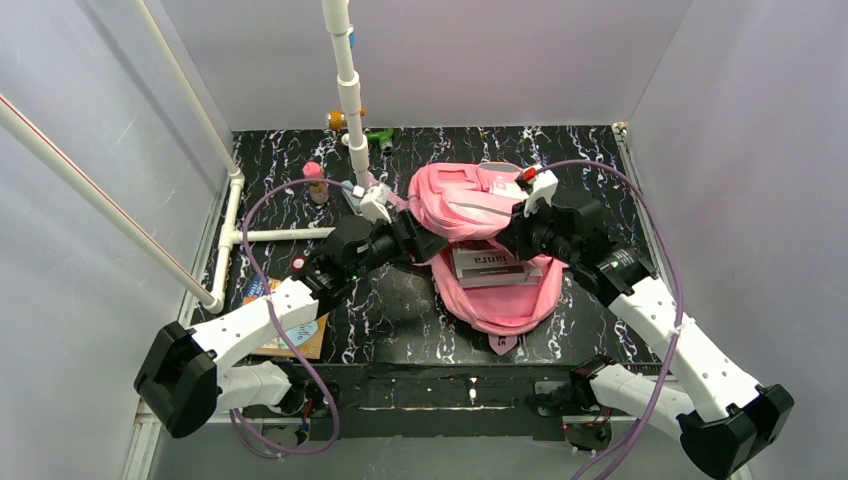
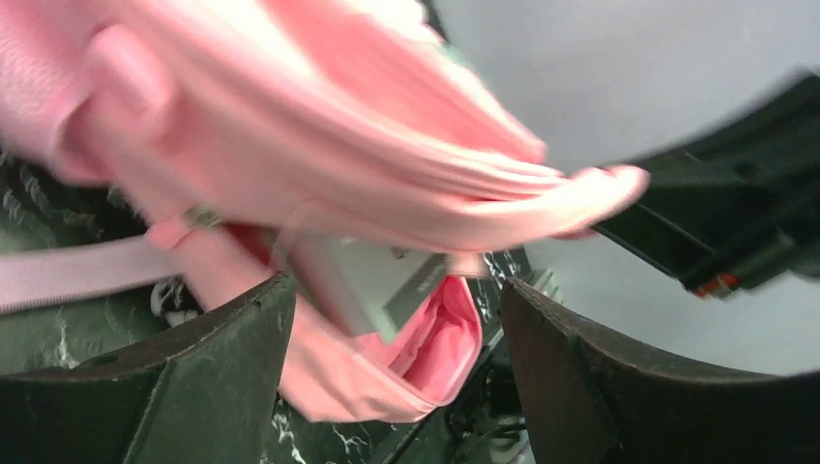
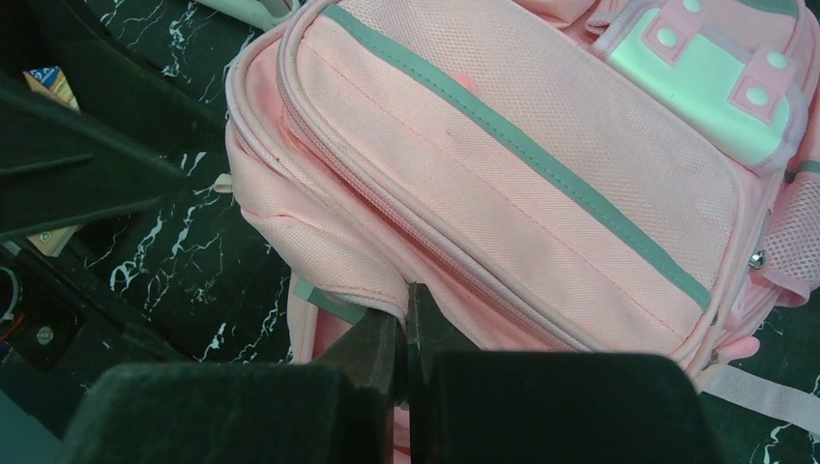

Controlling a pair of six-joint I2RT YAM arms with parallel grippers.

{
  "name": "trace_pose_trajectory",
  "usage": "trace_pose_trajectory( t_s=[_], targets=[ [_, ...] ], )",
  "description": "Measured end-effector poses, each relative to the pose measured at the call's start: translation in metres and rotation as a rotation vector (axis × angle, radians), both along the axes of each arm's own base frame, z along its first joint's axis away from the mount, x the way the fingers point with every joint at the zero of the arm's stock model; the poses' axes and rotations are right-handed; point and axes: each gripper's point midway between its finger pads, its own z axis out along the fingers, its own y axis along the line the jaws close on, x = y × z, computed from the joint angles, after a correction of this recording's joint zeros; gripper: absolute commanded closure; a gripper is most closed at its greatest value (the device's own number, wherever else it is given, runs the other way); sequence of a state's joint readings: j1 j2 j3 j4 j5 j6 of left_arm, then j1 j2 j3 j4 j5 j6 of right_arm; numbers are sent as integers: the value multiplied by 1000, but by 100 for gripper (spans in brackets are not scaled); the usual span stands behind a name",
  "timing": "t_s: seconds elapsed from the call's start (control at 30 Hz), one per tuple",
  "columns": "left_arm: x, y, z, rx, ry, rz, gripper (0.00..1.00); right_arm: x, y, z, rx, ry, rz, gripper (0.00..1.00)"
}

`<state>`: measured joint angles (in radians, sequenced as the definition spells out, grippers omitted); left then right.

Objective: Pack the student bag
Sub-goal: Zip the student bag at the center of the board.

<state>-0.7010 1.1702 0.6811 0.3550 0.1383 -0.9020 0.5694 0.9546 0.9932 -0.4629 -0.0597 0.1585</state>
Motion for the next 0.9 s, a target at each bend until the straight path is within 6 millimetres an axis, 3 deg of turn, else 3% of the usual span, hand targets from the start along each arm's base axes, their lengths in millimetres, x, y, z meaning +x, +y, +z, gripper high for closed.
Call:
trace_pose_trajectory(
  t_s=[0.23,0.37,0.43,0.57,0.63,0.73,0.77,0.8,0.83,0.9],
  targets=[
    [-36,-42,61,200,-521,-294,4,0,21,-12,49,78,63,99],
    [-30,-58,79,379,-778,-408,4,-1,38,-22,78,140,123,99],
    [-24,-63,75,457,-860,-444,5,-3,42,-24,89,157,146,99],
    [-16,-64,35,640,-943,-559,10,-5,45,-23,101,163,165,98],
    [-11,-64,17,720,-979,-614,22,-7,44,-24,100,165,169,98],
    [-2,-65,12,794,-1018,-628,64,-9,43,-26,95,173,177,95],
    [2,-65,13,815,-1029,-622,81,-9,44,-25,98,172,182,88],
    [8,-65,13,839,-1031,-609,100,-9,43,-25,96,171,184,73],
    [11,-66,13,846,-1024,-606,100,-8,42,-26,90,168,176,56],
    [14,-68,7,872,-1000,-608,100,-3,37,-25,87,169,126,44]
  ],
)
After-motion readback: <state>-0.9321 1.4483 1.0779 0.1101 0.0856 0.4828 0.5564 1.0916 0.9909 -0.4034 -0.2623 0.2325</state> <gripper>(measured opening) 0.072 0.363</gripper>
